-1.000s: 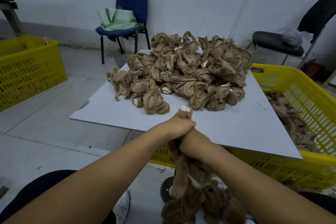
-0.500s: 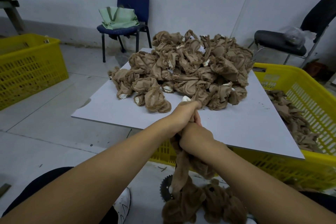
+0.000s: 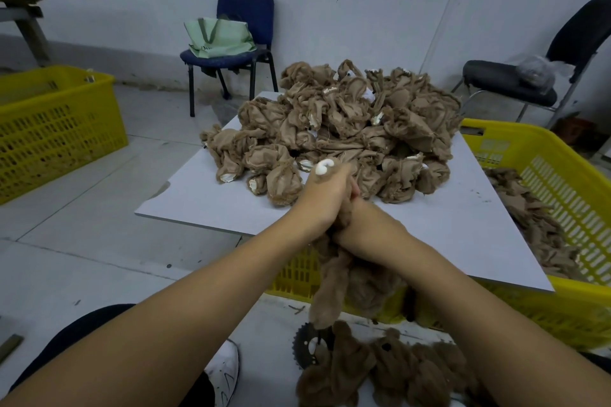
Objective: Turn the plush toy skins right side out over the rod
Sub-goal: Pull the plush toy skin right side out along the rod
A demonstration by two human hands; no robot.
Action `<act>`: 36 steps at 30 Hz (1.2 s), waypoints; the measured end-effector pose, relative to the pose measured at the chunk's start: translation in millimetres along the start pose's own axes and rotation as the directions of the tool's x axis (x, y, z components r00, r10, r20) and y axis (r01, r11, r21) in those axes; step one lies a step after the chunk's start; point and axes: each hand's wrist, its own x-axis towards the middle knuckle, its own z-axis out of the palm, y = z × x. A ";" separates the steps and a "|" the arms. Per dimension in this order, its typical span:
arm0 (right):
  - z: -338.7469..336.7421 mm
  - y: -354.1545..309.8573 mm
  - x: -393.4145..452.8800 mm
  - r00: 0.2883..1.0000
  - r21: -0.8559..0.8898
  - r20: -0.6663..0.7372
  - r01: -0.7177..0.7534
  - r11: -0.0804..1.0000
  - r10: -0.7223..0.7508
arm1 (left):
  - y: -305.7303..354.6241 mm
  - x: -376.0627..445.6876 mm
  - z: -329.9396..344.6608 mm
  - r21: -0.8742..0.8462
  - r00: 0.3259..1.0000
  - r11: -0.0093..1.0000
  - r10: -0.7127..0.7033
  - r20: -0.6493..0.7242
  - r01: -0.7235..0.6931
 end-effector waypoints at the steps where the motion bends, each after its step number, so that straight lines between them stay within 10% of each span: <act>1: -6.4 -0.8 -2.5 0.998 0.042 -0.052 0.038 0.998 -0.036 | 1.8 -2.1 -1.9 -0.040 0.999 0.999 0.025 -0.034 -0.027; 11: -11.3 -12.5 -33.0 0.717 -0.091 -0.619 0.340 0.936 -0.321 | 1.4 -33.0 -18.8 -0.159 0.847 0.852 0.440 -0.297 -0.498; 19: -5.2 3.7 -20.1 0.903 -0.028 -0.360 0.239 0.971 -0.233 | -14.2 -33.6 -26.6 -0.098 0.952 0.969 0.200 -0.230 -0.227; 27: -24.6 26.9 -14.8 0.996 -0.143 -0.042 -0.080 0.987 0.075 | -0.4 -37.0 -36.3 0.140 0.937 0.935 0.339 -0.080 -0.326; 36: -16.1 26.1 -16.4 0.929 0.182 -0.370 0.055 0.982 0.017 | 5.6 -40.4 -56.5 0.302 0.935 0.887 0.308 0.174 -0.348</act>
